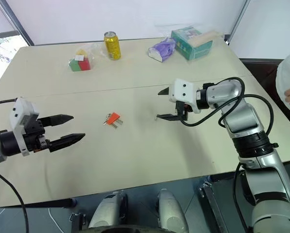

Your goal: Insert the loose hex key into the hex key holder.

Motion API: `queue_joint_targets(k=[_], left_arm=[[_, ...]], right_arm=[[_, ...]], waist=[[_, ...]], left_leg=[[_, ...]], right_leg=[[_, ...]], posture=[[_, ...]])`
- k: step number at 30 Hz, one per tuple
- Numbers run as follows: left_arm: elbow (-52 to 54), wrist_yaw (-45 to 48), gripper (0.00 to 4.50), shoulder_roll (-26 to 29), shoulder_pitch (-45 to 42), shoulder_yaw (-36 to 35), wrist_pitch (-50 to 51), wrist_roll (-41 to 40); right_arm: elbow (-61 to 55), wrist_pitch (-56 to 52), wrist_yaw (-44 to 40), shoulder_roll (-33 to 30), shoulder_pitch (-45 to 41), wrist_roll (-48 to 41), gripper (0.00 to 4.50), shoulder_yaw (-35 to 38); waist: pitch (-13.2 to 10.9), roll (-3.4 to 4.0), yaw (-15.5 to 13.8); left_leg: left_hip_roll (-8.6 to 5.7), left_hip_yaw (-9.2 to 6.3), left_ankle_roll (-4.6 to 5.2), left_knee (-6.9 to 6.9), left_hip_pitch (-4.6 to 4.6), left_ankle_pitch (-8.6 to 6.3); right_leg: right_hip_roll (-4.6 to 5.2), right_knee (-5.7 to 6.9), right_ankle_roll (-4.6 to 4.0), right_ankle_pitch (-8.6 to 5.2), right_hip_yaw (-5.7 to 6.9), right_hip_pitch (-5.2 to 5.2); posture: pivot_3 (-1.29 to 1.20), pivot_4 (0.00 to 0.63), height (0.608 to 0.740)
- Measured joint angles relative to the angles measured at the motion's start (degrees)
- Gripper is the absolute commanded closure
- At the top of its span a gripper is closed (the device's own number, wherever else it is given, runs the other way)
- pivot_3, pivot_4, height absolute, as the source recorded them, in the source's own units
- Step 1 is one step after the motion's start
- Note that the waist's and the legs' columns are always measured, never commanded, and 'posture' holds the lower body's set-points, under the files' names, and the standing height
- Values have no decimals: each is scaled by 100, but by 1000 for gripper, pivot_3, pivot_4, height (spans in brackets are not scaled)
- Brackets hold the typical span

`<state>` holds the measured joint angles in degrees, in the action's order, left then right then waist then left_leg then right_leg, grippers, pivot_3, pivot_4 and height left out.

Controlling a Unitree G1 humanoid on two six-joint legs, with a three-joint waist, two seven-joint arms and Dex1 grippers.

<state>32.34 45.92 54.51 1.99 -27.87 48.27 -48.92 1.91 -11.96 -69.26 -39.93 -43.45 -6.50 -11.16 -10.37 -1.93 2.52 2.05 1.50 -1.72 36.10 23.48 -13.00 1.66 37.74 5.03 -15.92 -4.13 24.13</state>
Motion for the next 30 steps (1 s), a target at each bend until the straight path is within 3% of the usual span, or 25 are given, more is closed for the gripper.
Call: queue_joint_targets(k=[14, 19, 30], left_arm=[[211, -608, 80, -368, 8, 173, -95, 79], [253, -764, 80, -459, 426, -22, -148, 234], [421, -919, 80, -528, 632, -272, -160, 257]], right_arm=[[2568, 1389, 2349, 2335, -605, 1582, 408, -965], [3584, 1845, 2974, 2676, -849, 1994, 408, -1106], [4279, 2254, 3187, 3051, -922, 2220, 408, -1225]], waist=[[0, -2, 22], [0, -2, 18], [1, -2, 59]], left_leg=[[0, -1, -2, 3, 4, 1], [0, -4, -2, 1, 5, 1], [0, -8, -2, -1, 4, 1]], right_leg=[[0, 26, 12, 10, -2, 17], [4, 26, 9, 8, -2, 19], [3, 30, 11, 10, 1, 18]], posture=[[0, 150, 740], [0, 150, 740], [0, 150, 740]])
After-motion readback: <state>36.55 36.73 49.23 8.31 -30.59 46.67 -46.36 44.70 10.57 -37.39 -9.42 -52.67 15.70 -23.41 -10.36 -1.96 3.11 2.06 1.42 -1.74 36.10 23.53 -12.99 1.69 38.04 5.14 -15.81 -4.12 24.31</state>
